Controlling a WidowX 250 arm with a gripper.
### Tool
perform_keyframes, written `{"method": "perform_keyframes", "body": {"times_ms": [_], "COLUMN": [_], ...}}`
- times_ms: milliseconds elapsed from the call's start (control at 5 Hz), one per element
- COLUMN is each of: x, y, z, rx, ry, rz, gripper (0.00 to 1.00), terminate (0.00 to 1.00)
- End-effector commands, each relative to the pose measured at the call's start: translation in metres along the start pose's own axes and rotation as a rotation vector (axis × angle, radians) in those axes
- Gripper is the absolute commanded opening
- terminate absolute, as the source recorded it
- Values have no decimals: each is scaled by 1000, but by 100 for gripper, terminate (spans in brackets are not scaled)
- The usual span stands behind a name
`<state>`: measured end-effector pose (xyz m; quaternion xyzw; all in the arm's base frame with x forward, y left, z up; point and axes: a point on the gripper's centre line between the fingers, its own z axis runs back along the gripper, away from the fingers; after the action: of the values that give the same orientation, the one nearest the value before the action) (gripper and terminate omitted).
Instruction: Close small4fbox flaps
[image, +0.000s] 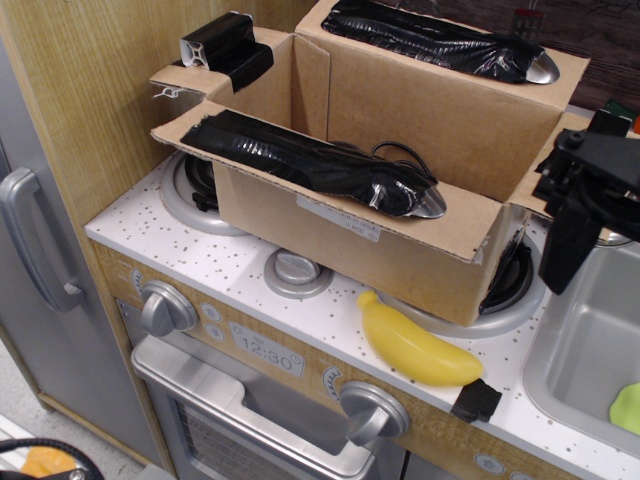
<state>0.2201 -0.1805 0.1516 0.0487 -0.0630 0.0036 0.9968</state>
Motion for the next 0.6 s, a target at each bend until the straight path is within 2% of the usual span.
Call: {"method": "perform_keyframes", "body": {"times_ms": [0, 400], "x": [0, 9], "y": [0, -13], "z": [0, -17], "rx": [0, -39], "ry": [0, -23], "rz": [0, 52], "gripper": [100, 100], "terminate": [0, 0]}}
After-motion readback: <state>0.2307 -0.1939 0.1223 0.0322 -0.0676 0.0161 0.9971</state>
